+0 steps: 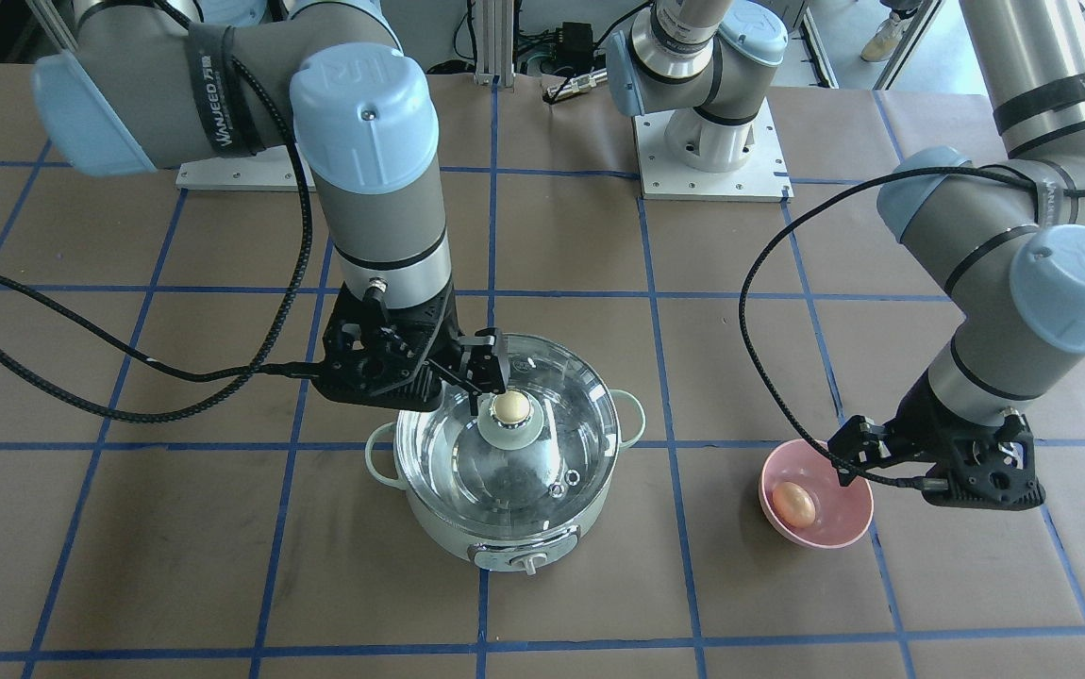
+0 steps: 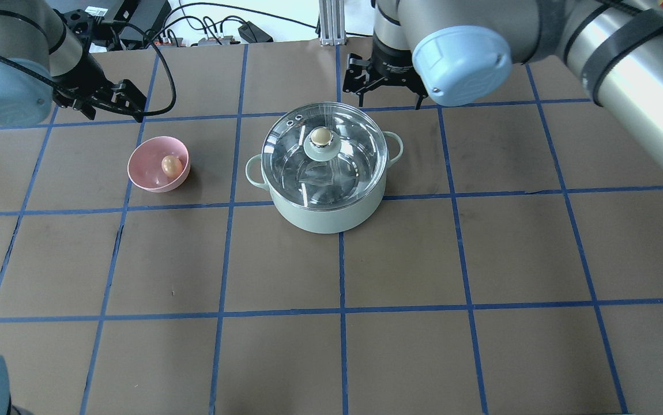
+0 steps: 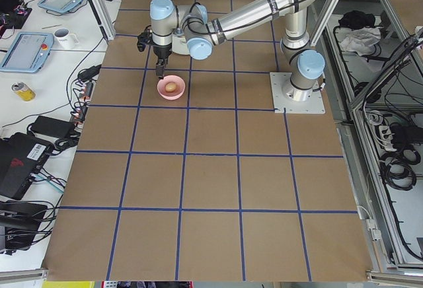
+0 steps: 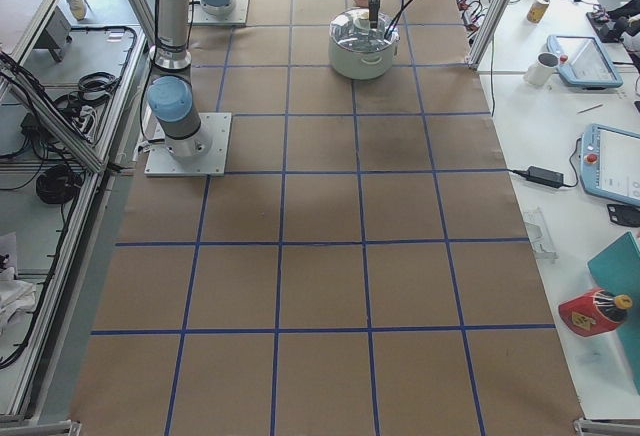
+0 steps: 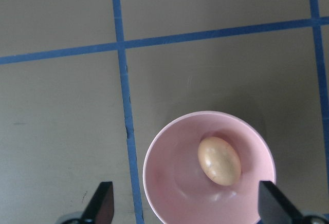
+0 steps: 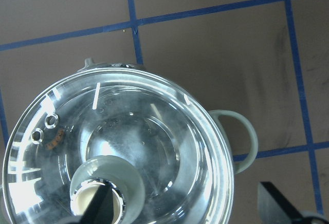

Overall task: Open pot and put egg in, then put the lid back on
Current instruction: 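Grasp the lid knob with the right gripper while the left gripper lowers toward the egg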

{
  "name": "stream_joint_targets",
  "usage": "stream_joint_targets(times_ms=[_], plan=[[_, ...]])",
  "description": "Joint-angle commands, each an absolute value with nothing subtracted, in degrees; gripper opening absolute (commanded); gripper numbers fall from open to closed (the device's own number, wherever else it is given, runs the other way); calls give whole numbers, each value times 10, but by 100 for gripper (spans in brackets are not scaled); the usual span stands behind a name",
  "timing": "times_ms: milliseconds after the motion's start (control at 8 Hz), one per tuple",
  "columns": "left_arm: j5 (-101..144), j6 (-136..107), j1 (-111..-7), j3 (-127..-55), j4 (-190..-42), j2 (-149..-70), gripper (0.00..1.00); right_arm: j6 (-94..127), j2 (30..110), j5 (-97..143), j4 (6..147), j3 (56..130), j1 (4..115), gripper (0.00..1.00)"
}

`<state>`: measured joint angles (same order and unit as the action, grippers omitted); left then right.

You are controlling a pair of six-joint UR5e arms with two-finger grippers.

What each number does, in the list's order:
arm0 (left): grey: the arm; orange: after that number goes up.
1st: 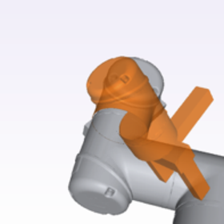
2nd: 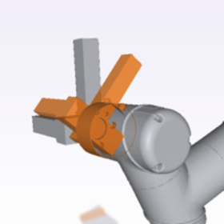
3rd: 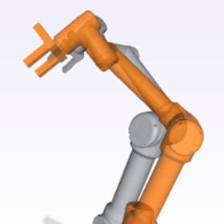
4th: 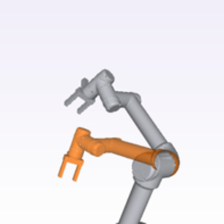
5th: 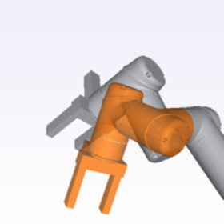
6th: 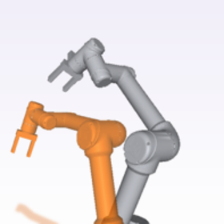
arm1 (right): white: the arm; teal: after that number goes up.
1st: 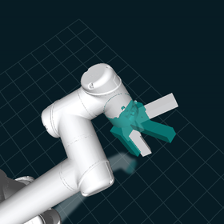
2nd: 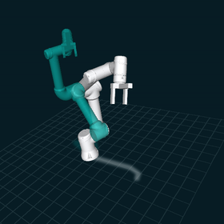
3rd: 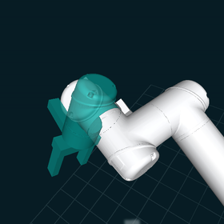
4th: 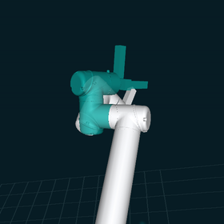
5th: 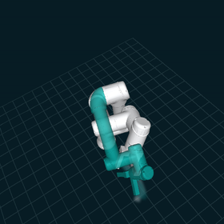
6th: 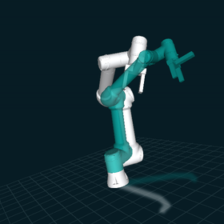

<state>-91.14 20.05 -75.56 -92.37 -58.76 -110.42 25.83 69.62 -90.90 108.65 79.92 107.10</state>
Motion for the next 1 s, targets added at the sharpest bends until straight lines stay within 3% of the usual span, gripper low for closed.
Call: stream_joint_targets(times_ms=[0,875], plan=[[-908,203,-755,-932,-563,-1132,100,337,663,-905,1126,793,1113,100],[-875,211,-755,-953,-559,-1142,100,316,639,-913,1132,800,1131,100]])
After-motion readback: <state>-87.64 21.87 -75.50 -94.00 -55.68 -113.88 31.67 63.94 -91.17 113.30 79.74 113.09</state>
